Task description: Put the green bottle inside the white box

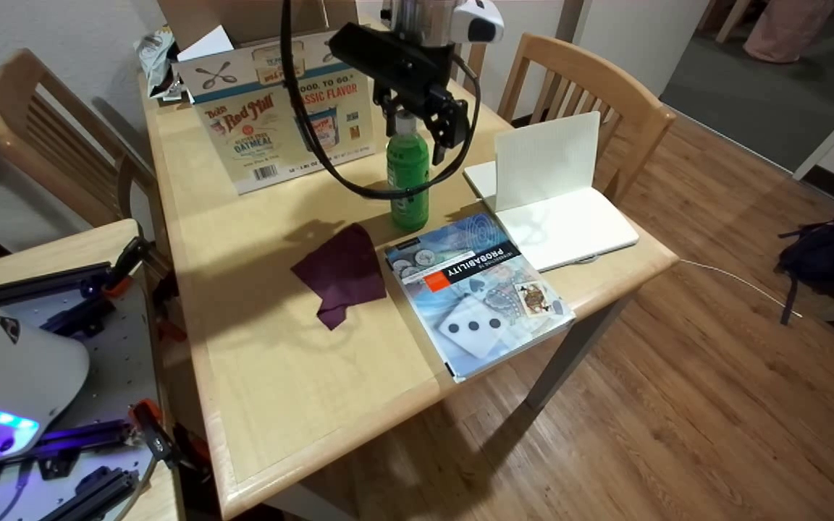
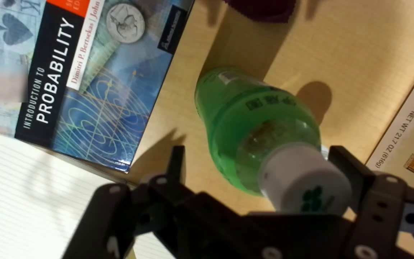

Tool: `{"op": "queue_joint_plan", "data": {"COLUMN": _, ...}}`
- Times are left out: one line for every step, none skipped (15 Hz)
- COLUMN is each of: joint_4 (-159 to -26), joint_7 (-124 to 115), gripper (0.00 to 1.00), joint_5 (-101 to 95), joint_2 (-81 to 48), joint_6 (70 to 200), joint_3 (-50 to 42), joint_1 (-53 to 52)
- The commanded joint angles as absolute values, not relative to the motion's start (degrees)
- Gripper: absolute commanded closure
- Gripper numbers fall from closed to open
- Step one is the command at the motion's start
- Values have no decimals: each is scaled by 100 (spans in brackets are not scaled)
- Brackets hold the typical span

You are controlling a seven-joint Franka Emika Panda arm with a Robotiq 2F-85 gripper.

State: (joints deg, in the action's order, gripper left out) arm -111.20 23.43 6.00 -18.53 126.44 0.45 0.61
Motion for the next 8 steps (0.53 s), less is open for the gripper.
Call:
{"op": "queue_joint_plan", "data": {"joint_4": -11102, "joint_7": 2280, "gripper": 0, "joint_5": 526, "joint_2": -1846, "joint_6": 12610, "joint_3": 155, "joint_1": 152}}
{"op": "queue_joint_plan", "data": {"joint_4": -11106, "joint_7": 2247, "gripper": 0, "joint_5": 487, "joint_2": -1834, "joint_6": 12603, "joint_3": 148, "joint_1": 136}}
{"op": "queue_joint_plan", "data": {"joint_4": -11109, "joint_7": 2190, "gripper": 0, "joint_5": 458, "joint_2": -1818, "joint_6": 12570, "joint_3": 138, "joint_1": 124}}
{"op": "queue_joint_plan", "data": {"joint_4": -11111, "joint_7": 2134, "gripper": 0, "joint_5": 424, "joint_2": -1806, "joint_6": 12583, "joint_3": 129, "joint_1": 108}}
{"op": "queue_joint_plan", "data": {"joint_4": -11096, "joint_7": 2100, "gripper": 0, "joint_5": 390, "joint_2": -1797, "joint_6": 12558, "joint_3": 122, "joint_1": 97}}
{"op": "queue_joint_plan", "data": {"joint_4": -11086, "joint_7": 2078, "gripper": 0, "joint_5": 338, "joint_2": -1779, "joint_6": 12555, "joint_3": 117, "joint_1": 84}}
{"op": "queue_joint_plan", "data": {"joint_4": -11064, "joint_7": 2044, "gripper": 0, "joint_5": 285, "joint_2": -1767, "joint_6": 12552, "joint_3": 116, "joint_1": 68}}
{"op": "queue_joint_plan", "data": {"joint_4": -11040, "joint_7": 1984, "gripper": 0, "joint_5": 200, "joint_2": -1746, "joint_6": 12520, "joint_3": 107, "joint_1": 48}}
